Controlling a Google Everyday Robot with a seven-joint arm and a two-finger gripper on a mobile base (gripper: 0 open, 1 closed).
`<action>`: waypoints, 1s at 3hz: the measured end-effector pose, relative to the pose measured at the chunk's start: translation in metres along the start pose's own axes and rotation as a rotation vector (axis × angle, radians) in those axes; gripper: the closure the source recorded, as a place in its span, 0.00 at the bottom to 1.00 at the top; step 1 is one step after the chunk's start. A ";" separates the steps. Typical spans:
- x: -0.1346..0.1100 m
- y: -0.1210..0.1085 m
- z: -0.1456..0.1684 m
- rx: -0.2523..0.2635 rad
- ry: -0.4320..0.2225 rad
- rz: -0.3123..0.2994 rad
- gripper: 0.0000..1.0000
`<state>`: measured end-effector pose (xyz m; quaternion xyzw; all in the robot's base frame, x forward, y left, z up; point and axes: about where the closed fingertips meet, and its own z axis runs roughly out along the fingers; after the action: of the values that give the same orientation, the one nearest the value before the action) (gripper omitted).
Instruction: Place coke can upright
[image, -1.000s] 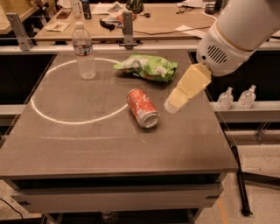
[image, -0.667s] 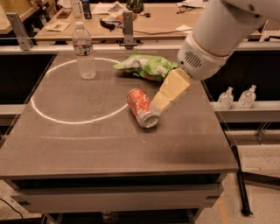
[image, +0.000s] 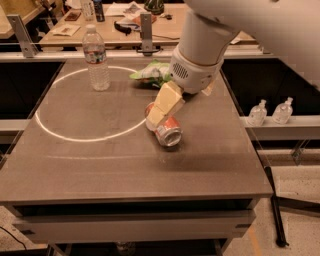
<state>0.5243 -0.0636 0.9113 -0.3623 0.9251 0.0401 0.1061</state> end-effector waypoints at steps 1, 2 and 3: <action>-0.013 0.003 0.018 -0.011 0.040 0.041 0.00; -0.028 0.005 0.030 -0.018 0.073 0.093 0.00; -0.041 0.005 0.036 -0.007 0.104 0.157 0.00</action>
Offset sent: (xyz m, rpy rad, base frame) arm 0.0313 0.0381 -0.0318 -0.0383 0.1380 -0.1500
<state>0.5563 -0.0274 0.8855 -0.2906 0.9548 0.0326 0.0533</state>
